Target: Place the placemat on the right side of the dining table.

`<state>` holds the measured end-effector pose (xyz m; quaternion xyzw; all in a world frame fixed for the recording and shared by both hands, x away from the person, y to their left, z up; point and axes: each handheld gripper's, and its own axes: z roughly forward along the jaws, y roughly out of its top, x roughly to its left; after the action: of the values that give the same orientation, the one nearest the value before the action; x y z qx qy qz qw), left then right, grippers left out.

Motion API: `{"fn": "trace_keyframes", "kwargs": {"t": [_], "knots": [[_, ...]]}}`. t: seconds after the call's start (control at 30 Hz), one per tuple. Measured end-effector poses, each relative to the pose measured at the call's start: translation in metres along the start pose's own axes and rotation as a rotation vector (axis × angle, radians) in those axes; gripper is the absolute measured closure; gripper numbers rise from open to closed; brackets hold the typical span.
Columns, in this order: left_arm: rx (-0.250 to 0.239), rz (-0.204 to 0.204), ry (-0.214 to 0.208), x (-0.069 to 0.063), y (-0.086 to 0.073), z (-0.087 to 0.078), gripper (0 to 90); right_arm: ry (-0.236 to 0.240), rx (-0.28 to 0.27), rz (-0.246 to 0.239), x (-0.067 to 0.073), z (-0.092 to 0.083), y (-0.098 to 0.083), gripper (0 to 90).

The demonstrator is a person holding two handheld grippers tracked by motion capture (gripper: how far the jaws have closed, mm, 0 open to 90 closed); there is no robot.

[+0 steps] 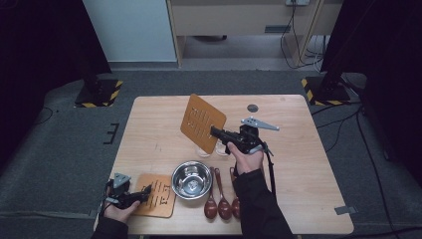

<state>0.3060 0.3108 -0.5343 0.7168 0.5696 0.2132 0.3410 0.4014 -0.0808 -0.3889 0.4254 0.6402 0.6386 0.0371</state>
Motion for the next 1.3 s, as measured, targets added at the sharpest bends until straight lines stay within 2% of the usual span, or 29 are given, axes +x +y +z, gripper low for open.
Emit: {"fn": "trace_keyframes", "kwargs": {"t": [1.3], "knots": [[0.002,0.001,0.000,0.000,0.000,0.000,7.5,-0.118,-0.105,0.059,-0.050,-0.066,0.015,87.1]]}}
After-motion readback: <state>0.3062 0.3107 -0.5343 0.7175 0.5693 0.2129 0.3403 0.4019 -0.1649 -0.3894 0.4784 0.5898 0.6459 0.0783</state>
